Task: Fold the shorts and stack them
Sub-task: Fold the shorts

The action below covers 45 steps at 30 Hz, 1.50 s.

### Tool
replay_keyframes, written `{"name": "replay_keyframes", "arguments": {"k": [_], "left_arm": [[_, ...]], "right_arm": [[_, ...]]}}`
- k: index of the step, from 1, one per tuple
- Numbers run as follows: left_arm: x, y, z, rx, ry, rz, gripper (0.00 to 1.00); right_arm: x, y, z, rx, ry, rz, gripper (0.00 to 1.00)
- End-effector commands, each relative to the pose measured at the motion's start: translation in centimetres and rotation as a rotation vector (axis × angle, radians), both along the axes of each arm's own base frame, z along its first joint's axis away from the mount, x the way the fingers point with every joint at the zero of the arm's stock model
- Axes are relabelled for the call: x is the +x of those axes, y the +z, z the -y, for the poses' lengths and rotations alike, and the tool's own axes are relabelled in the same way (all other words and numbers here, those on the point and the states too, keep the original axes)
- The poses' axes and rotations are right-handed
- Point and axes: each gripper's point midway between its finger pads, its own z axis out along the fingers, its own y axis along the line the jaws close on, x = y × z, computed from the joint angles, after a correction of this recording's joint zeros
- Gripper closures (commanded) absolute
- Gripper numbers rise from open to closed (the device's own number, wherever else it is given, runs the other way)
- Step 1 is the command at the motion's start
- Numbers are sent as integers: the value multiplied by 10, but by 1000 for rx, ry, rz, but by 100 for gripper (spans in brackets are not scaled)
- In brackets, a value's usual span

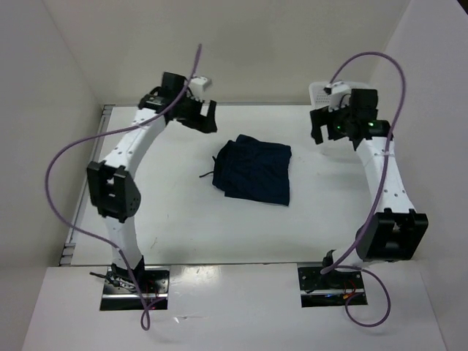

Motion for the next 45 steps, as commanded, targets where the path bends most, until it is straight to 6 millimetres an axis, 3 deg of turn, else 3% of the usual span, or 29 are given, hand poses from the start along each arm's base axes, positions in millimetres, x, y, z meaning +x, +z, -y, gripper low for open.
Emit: {"name": "replay_keyframes", "arguments": {"k": [1,2,4,5,7,8,12,18,22,37,45], "left_arm": [[-3,49,-64,-13,124,101,0],[-13,45,-80,0,159,87,0],[-15,41,-114,10,235,90,0],[-20,47,-147,3,301,97,0],[-32,29,-180,0,370,55,0],[-38,36,-210,-6,435,77,0],[-62,22,-247,-3,533,53,0],[-82,13,-259,-16,569,35,0],[-84,19,-262,1,586,53,0],[-91,12,-262,7,592,38,0],[-91,10,-258,-10,575,38,0]], "right_arm": [[8,17,64,-17,-268,64,0],[7,17,75,-5,-308,62,0],[-4,17,100,31,-379,49,0],[-7,17,105,50,-398,48,0],[-19,27,111,63,-411,70,0],[-25,25,118,63,-432,67,0],[-45,15,125,44,-503,45,0],[-62,-4,132,29,-592,12,0],[-65,-3,130,34,-585,24,0],[-70,-3,127,40,-577,35,0],[-65,6,109,74,-507,64,0]]}}
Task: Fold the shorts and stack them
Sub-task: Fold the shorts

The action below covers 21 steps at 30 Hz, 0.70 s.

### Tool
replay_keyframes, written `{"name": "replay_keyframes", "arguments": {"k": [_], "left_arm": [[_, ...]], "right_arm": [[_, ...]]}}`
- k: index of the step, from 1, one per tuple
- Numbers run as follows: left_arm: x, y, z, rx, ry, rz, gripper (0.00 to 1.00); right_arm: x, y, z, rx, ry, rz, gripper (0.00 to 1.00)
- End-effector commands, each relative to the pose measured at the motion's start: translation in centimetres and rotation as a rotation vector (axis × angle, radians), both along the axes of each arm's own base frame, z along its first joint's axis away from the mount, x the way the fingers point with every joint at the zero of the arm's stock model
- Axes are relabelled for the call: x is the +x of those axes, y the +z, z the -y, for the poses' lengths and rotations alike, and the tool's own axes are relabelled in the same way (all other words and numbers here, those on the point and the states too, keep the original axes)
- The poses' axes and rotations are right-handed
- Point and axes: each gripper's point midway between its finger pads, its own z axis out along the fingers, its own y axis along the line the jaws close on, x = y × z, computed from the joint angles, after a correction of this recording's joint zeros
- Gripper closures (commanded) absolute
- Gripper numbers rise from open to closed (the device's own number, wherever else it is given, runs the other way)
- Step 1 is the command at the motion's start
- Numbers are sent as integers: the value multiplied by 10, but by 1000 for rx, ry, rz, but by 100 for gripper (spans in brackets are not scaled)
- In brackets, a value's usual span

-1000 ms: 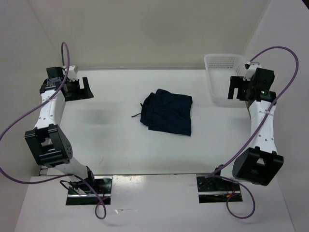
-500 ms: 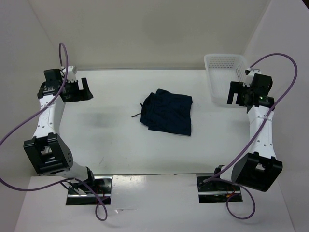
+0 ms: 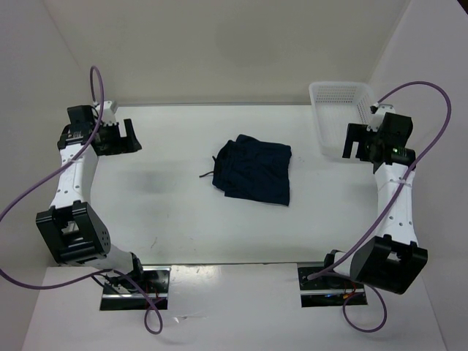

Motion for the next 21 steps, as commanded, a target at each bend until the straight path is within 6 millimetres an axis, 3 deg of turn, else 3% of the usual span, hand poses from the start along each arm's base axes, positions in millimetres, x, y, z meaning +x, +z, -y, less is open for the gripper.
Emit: {"name": "replay_keyframes", "arguments": {"k": [1,6,10,16,17,21], "left_arm": [[-1,15,5,-11,-27,55,0],[0,14,39,-118,-150,44,0],[9,25,27,-67,-110,60,0],[4,14,24,-56,-92,36,0],[4,14,24,-56,-92,36,0],[3,10,23,-52,-86,25,0]], "right_arm": [[4,19,-13,-15,52,84,0],[11,19,-46,60,187,110,0],[16,27,-43,62,163,131,0],[20,21,-36,50,110,112,0],[22,29,-34,45,97,144,0],[22,29,-29,22,85,140,0]]}}
